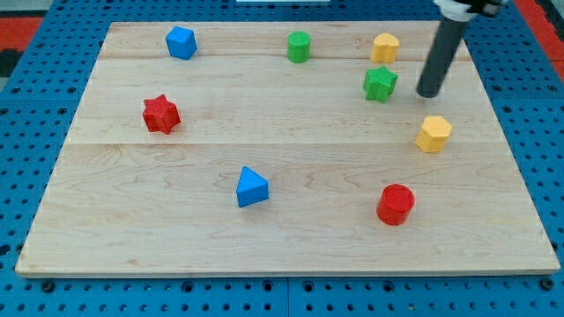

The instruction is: Move the green star diagonally left of the yellow hexagon

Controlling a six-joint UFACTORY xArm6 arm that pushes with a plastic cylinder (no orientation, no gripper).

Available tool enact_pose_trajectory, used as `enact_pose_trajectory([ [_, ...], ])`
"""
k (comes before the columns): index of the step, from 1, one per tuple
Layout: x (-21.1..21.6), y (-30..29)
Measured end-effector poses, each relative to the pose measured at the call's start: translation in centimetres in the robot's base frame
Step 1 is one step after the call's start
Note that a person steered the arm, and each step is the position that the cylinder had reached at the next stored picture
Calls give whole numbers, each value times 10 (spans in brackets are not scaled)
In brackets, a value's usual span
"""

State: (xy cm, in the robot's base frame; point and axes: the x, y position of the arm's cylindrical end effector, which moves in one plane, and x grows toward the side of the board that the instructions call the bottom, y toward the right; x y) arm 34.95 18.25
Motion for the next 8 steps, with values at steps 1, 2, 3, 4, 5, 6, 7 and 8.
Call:
enact_pose_trajectory([
  [1, -2, -49],
  [2, -14, -13],
  [3, -22, -22],
  [4, -54, -36],
  [5, -45, -92],
  [6, 6, -153],
  [7, 16, -157],
  [8, 12, -137],
])
